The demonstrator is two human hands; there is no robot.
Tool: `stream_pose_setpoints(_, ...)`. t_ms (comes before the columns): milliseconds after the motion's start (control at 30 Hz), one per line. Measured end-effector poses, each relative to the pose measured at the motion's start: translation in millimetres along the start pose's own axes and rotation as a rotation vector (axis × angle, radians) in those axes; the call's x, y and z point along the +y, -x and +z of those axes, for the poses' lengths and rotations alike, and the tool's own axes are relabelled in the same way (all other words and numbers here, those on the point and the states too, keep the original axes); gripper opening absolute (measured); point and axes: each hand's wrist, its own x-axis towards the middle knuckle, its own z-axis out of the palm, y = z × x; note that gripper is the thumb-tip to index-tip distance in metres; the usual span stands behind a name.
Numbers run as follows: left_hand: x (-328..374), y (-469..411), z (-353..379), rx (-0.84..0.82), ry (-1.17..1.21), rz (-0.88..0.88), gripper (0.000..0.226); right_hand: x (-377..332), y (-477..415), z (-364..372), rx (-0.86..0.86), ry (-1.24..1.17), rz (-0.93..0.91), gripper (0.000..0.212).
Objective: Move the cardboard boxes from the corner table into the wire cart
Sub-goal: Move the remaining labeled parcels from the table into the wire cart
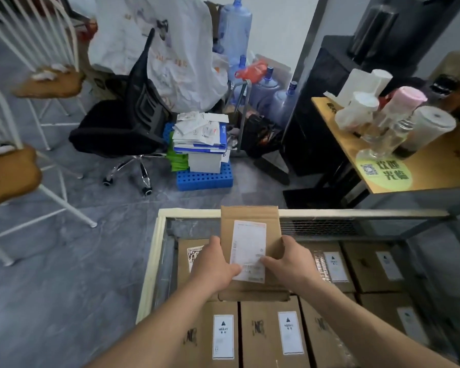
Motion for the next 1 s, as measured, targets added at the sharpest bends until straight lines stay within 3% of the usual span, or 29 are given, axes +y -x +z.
stream_pose_setpoints(500,-103.3,-86.3,116.7,-0.133,-0.025,-0.216,0.05,98.0,-90.6,131.5,-0.296,-0.034,0.064,0.04)
stream_pose_setpoints(700,-140.7,-132.2,160.6,-0.156,-0.076,-0.253,0.053,130.4,-136.0,180.9,-0.329,-0.012,0.104,0.043)
stream_pose_setpoints(1000,-157.4,-168.8,191.1,-0.14,-0.223,-0.204,0.073,148.3,-185.1,225.8,-0.329,-0.028,0.155,0.024)
